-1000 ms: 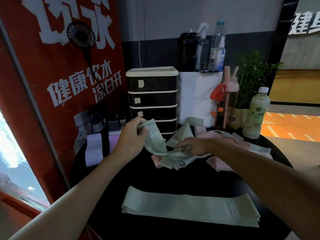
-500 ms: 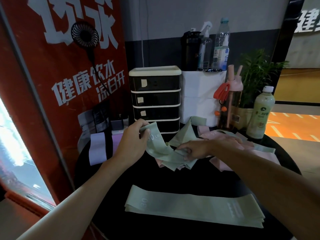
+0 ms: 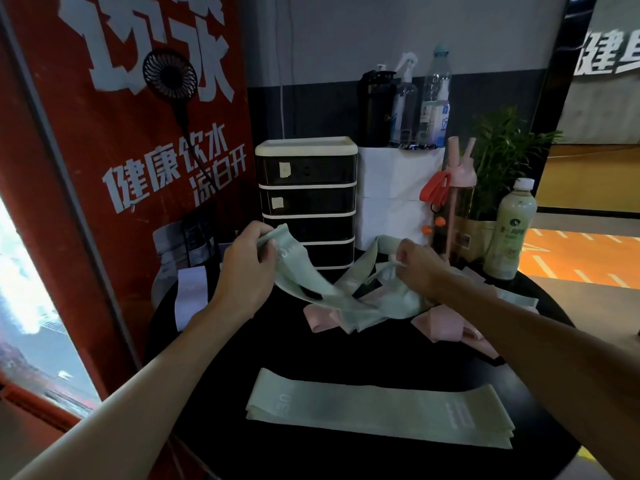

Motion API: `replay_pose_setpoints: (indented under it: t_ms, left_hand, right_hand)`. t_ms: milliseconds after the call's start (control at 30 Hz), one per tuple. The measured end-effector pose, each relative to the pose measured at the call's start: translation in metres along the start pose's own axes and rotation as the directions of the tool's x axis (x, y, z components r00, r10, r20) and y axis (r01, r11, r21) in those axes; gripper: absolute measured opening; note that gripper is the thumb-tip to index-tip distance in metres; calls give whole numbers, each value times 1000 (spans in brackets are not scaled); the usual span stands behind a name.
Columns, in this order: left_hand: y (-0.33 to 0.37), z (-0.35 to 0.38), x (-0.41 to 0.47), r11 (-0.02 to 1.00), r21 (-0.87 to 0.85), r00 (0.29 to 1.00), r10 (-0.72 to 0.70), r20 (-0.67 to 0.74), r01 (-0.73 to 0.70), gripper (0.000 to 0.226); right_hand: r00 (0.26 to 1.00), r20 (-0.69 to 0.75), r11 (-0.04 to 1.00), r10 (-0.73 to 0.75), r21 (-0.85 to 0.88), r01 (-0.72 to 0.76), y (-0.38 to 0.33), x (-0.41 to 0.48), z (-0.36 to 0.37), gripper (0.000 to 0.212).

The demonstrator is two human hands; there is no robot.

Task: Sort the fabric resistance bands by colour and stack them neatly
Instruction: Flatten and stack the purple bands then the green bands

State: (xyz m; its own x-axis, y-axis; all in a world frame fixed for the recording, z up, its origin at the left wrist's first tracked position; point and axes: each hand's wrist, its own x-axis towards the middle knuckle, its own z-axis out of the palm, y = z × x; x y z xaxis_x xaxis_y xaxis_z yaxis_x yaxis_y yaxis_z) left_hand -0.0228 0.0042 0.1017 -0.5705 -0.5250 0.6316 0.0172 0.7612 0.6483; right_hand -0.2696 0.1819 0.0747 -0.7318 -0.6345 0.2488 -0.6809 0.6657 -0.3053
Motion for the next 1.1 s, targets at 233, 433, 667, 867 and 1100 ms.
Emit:
replay_pose_setpoints:
  t_ms: [233, 433, 667, 867, 1100]
  left_hand:
    - [8, -4, -5, 1000, -1, 1000, 8, 15, -8, 11]
    - [12, -2, -10, 997, -67, 999, 47, 23, -45, 12]
    - [8, 1, -13, 987, -148, 995, 75, 71, -64, 17]
    - [-2, 3, -12, 991, -125, 993, 65, 96, -52, 15]
    - [0, 2, -11, 992, -118, 994, 64, 85, -53, 18]
  right_hand:
    - [913, 347, 938, -216, -186, 293, -17, -33, -7, 32]
    - [910, 331, 959, -251, -45, 281, -33, -58, -25, 34]
    - [914, 379, 981, -145, -65, 183, -21, -36, 6, 32]
    - [909, 412, 993, -67, -65, 102, -5, -17, 31, 25]
    - [959, 280, 998, -43, 56, 29, 2, -3, 48, 15]
